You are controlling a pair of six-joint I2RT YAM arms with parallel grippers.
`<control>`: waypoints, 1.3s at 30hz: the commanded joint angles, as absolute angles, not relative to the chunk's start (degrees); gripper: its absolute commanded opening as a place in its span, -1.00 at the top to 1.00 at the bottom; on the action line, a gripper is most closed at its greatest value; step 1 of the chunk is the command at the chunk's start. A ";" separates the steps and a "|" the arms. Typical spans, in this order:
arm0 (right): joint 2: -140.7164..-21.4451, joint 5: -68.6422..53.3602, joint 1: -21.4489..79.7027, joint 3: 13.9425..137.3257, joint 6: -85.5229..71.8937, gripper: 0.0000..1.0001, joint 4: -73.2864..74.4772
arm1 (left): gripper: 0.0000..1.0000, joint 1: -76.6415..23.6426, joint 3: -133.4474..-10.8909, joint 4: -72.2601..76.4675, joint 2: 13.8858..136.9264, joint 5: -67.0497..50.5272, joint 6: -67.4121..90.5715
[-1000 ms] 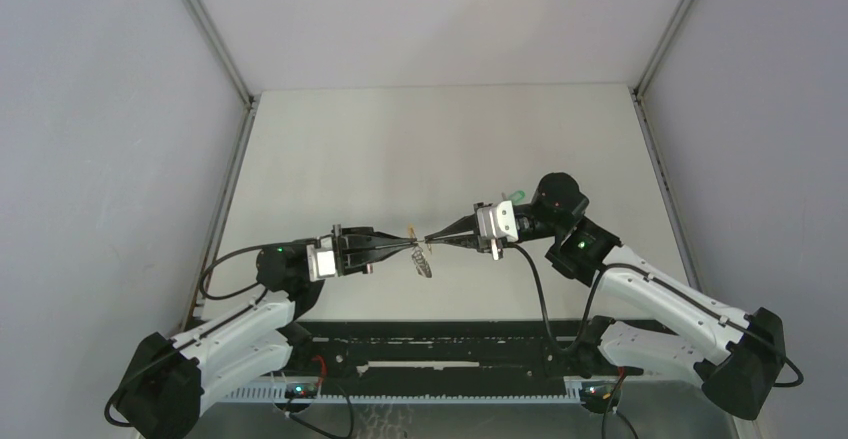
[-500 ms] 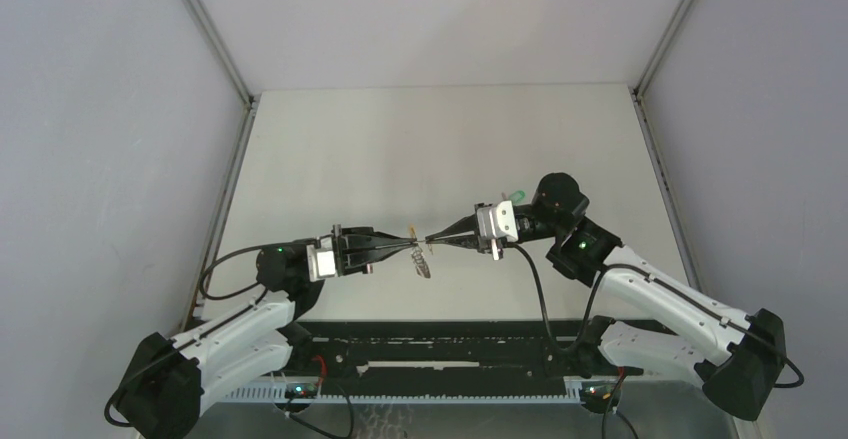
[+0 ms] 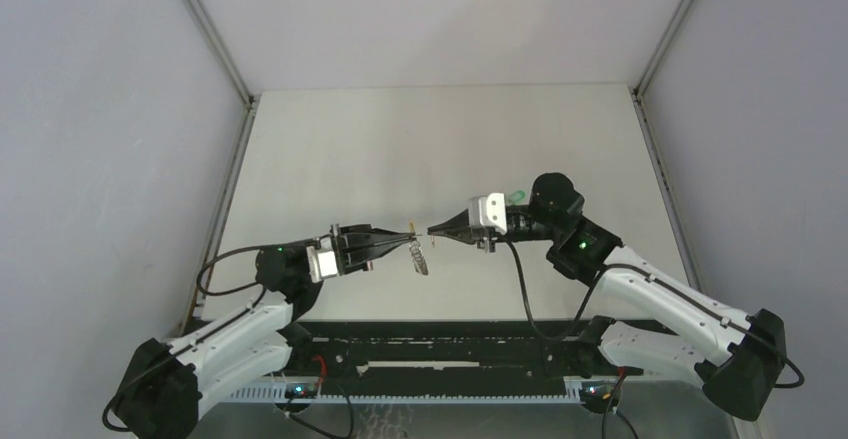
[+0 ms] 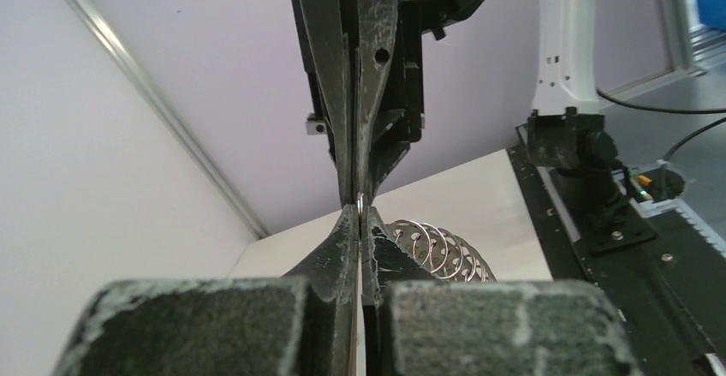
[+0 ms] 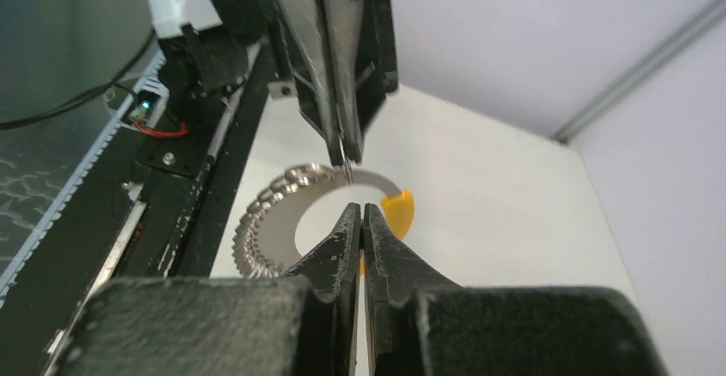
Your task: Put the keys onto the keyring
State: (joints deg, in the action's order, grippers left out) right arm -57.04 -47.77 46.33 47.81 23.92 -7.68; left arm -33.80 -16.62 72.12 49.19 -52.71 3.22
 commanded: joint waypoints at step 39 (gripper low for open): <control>-98.52 -12.87 43.94 49.39 9.49 1.00 -9.79 | 1.00 -33.97 -6.59 56.13 34.08 -26.37 -13.29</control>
